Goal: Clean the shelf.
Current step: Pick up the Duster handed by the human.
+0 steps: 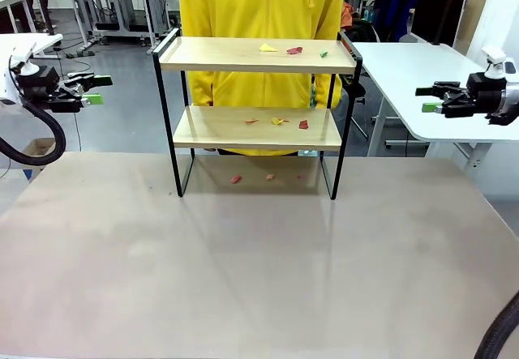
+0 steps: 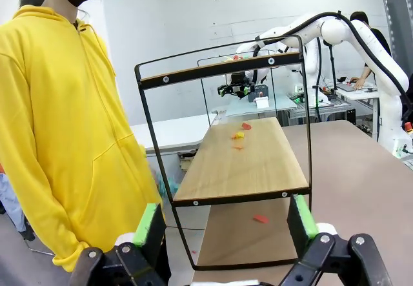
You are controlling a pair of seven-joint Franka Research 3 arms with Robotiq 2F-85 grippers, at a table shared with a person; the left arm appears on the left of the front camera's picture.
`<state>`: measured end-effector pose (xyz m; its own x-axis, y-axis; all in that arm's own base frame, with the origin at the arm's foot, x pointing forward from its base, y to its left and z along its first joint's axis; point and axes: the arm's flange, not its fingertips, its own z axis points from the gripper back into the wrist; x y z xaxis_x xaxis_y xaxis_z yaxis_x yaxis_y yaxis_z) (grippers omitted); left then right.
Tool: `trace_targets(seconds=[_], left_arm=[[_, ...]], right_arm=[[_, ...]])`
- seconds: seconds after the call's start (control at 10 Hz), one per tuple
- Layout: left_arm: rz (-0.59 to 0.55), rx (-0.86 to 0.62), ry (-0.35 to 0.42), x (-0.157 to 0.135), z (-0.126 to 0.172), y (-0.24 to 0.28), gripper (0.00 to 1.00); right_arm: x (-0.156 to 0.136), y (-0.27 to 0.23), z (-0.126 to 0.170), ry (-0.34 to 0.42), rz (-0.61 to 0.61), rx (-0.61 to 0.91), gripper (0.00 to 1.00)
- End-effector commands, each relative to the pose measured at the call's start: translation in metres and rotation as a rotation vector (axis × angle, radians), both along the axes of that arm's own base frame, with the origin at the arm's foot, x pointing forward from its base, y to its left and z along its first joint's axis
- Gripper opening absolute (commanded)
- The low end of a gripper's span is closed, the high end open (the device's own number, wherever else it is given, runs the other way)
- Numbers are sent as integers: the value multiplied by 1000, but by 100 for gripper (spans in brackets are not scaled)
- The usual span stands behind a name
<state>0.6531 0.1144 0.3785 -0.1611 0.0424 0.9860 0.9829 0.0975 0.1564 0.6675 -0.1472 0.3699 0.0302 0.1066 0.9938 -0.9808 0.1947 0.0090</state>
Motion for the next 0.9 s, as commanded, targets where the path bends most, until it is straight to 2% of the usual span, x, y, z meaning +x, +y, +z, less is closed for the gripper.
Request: trace_targets(seconds=[0.0, 0.8], left_arm=[[-3, 3, -4, 0, 2, 0, 100], [-3, 3, -4, 0, 2, 0, 100]], right_arm=[[1, 0, 1, -3, -2, -1, 100], [1, 0, 1, -3, -2, -1, 100]])
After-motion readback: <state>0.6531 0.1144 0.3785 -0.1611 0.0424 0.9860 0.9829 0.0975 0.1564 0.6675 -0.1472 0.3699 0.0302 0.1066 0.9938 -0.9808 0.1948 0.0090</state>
